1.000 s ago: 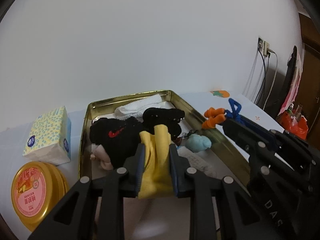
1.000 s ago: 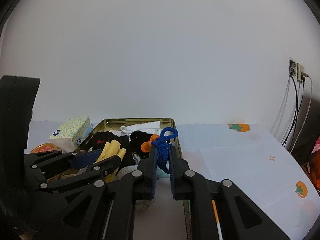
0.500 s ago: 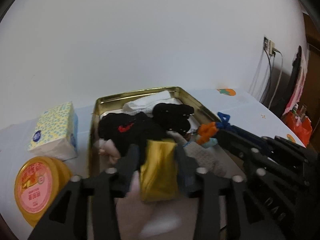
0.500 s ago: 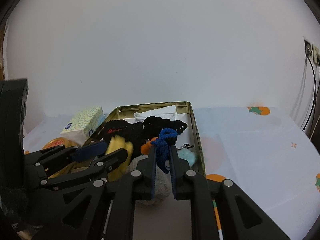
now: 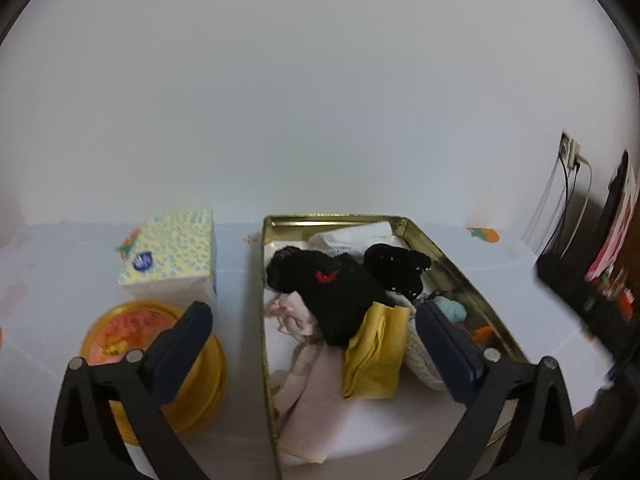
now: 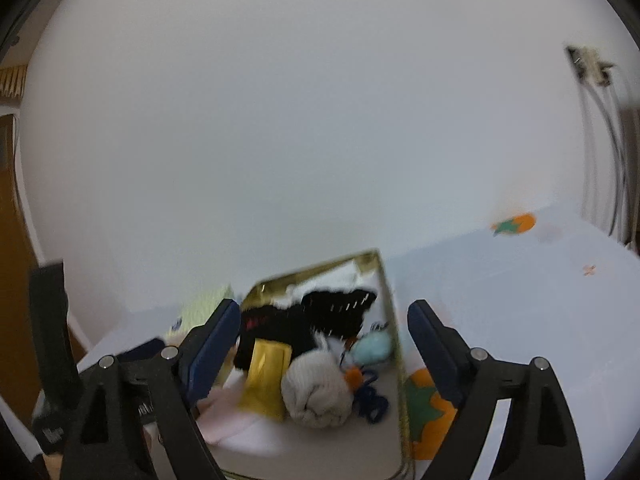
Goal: Organize soft objects
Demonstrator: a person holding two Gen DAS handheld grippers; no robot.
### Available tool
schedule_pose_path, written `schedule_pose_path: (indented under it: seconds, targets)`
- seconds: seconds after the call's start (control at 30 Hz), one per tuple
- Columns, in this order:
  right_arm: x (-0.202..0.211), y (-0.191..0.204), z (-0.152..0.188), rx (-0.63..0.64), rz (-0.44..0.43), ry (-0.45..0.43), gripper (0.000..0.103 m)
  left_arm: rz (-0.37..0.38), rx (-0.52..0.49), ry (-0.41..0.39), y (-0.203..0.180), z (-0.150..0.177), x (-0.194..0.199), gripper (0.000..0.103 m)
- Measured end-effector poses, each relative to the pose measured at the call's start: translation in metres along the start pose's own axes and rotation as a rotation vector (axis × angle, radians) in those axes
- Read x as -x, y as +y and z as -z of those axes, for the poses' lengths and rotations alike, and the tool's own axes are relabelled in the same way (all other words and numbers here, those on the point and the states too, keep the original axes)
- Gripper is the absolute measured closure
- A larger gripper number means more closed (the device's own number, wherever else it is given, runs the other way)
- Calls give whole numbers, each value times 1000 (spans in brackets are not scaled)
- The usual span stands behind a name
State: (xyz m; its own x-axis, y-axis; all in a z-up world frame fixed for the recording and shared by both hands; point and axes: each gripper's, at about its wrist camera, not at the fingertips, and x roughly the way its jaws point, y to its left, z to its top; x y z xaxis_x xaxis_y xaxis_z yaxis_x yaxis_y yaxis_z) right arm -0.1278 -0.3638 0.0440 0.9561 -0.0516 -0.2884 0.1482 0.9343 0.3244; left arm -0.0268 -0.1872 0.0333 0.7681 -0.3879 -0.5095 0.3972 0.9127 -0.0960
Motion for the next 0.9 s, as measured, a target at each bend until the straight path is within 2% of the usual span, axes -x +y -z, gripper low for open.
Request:
schedule_pose_path:
  seconds: [0.13, 0.37, 0.47, 0.67, 0.9]
  targets:
    - [16, 7, 0, 0, 68, -89, 15, -12, -54, -21, -5, 3, 4, 0]
    - [38, 32, 6, 108, 157, -214, 15, -40, -43, -57, -1, 8, 10, 0]
    - [42, 38, 9, 129, 160, -227, 15, -63, -46, -84, 0, 10, 12, 0]
    - [45, 49, 15, 184, 170, -246, 15, -128, -113, -142, -6, 16, 16, 0]
    - [50, 52, 18, 200, 173, -257, 15, -116, -119, -177, -7, 17, 24, 0]
